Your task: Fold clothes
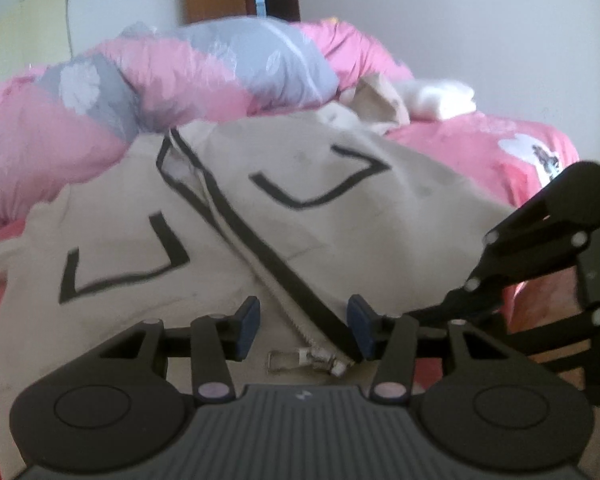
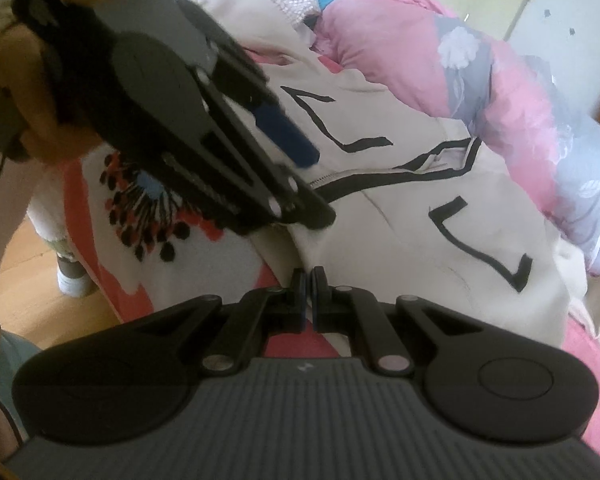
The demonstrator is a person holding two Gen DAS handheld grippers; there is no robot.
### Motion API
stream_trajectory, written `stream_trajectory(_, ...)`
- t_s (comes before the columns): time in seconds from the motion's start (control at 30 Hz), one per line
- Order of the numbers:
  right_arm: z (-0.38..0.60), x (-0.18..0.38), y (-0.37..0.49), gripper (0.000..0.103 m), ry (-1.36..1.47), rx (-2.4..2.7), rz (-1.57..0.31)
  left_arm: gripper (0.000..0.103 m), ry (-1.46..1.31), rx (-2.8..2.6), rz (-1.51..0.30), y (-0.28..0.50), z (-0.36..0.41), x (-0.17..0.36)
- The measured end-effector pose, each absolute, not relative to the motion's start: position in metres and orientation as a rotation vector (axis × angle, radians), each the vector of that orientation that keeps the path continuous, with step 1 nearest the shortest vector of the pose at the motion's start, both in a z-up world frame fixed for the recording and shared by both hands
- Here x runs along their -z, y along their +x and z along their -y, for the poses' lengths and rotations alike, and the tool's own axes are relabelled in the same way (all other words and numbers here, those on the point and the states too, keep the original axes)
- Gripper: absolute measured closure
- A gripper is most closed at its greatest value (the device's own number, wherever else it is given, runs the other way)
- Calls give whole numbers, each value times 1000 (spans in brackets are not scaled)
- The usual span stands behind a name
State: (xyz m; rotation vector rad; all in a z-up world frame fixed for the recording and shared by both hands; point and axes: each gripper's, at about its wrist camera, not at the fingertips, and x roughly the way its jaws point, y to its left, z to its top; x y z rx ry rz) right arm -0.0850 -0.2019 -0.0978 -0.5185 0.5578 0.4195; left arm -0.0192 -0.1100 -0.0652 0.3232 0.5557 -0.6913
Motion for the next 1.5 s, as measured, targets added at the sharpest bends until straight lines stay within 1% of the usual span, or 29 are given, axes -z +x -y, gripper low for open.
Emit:
stream_trajectory(0.07, 209, 94, -87, 102, -453, -429, -562, 52, 313, 691, -564, -18, 107, 67)
stream_trajectory(0.13, 223, 90, -92, 101, -327, -436, -569, 52, 303, 693, -565, -18, 106, 68)
stream_trajectory(0.23, 261, 85, -104, 100, -18, -376, -579, 52, 290, 697, -559, -18, 104, 70)
stream_trajectory(0.3, 296, 86, -115, 98, 246, -299, -567, 52, 283, 704, -553, -18, 102, 71)
stream_trajectory(0.37, 331, 92, -125, 95, 499, -216, -545, 52, 268, 711, -552, -18, 100, 73)
stream_trajectory(0.43, 361, 100, -134, 80, 720, -143, -521, 52, 254, 716, -553, -17, 98, 73)
stream_trajectory(0.5, 379, 108, -138, 77, 862, -108, -502, 52, 245, 717, -551, -17, 97, 73)
stream_trajectory(0.6, 391, 120, -138, 77, 999, -79, -494, 52, 229, 715, -548, -18, 95, 74)
stream_trajectory(0.9, 397, 142, -132, 78, 1173, -10, -505, 52, 202, 721, -547, -17, 91, 74)
stream_trajectory(1.13, 397, 145, -136, 77, 1194, 35, -529, 51, 194, 718, -548, -17, 91, 75)
stream_trajectory(1.5, 402, 147, -132, 77, 1205, 39, -465, 48, 202, 709, -552, -19, 92, 74)
